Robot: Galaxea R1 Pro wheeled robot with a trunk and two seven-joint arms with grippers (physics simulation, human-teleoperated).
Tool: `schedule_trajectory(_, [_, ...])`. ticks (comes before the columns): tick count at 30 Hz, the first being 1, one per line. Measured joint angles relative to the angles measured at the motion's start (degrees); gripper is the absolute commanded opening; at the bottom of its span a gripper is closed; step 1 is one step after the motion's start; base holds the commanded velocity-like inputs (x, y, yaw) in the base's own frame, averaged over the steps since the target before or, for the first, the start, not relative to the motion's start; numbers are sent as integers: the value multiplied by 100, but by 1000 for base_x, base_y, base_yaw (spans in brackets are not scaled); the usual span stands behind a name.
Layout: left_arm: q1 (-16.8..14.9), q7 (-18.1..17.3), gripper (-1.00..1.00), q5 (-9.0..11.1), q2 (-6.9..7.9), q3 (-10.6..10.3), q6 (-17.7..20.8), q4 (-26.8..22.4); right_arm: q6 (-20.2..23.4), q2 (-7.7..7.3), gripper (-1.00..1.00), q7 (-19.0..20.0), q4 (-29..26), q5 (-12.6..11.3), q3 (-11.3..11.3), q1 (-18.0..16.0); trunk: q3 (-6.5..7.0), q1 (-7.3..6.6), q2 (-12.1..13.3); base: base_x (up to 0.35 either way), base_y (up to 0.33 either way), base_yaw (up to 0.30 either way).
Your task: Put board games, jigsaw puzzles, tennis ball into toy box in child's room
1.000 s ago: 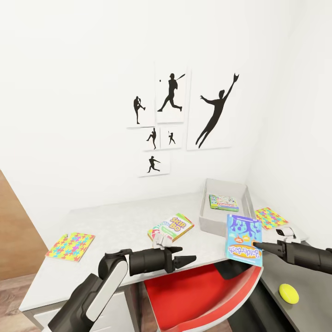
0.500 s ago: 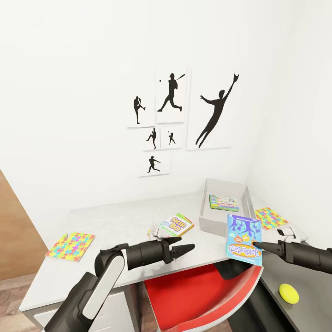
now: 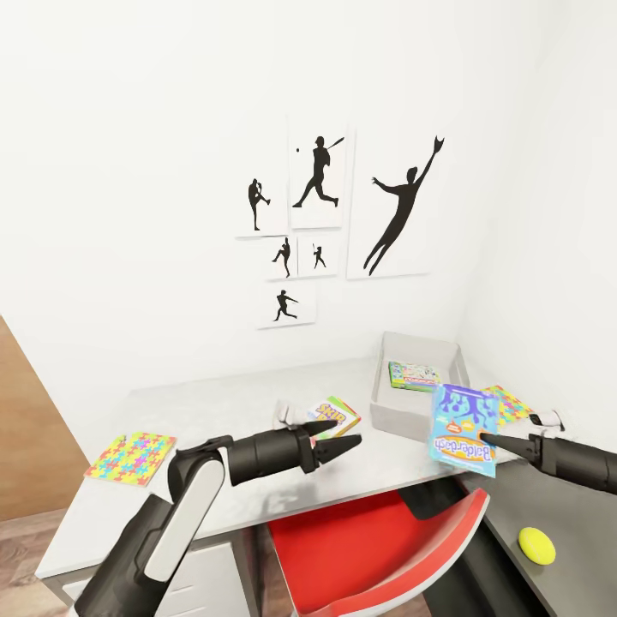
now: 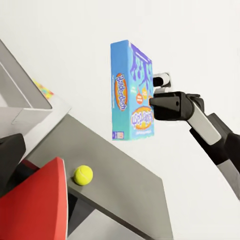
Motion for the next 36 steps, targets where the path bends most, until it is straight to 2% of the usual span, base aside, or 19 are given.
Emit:
schedule_trajectory(4, [-38,-17,100,4,2,16,78,-57,505,-74,-100,-21,-74,-10,-164,-383,1,0,0,0,0,0])
schedule_trajectory(5, [-38,-17,100,4,2,16,79,-58,503,-75,-100,-23,-73,5,-164,-386,0,0,0,0,0,0])
schedule_trajectory(8, [-67,-26,100,4,3,34,109,-77,804,-130,-100,-76,-85,-9,-220,-737,1,0,0,0,0,0])
schedule_trajectory(9, [-67,-26,100,4,3,34,109,-78,802,-131,-100,-78,-84,3,-219,-741,0,0,0,0,0,0])
schedule_trajectory(12, [-118,-31,100,8,3,107,125,-88,876,-152,-100,-146,-80,-8,-241,-1042,0,0,0,0,0,0])
schedule_trajectory(17, [-150,-33,100,31,4,167,133,-94,875,-143,-100,-195,-77,3,-238,-1223,0,0,0,0,0,0])
schedule_trajectory(25, [-209,-35,100,180,4,214,156,-98,877,-90,-100,-311,-62,9,-181,-1370,0,0,0,0,0,0])
schedule_trajectory(29, [-257,-36,100,253,9,224,200,-97,873,-11,-100,-726,17,4,-81,-1504,0,0,1,0,0,0])
schedule_trajectory(30, [-257,-36,100,253,9,225,200,-97,882,-10,-100,-729,17,-9,-80,-1506,0,0,0,0,0,0])
schedule_trajectory(32, [-274,-36,100,278,7,231,226,-96,875,74,-100,-979,102,-8,8,-1673,0,0,1,0,0,0])
schedule_trajectory(36, [-296,-28,100,317,1,272,247,-98,884,162,-100,-1198,312,-25,122,-1900,0,0,0,0,0,0])
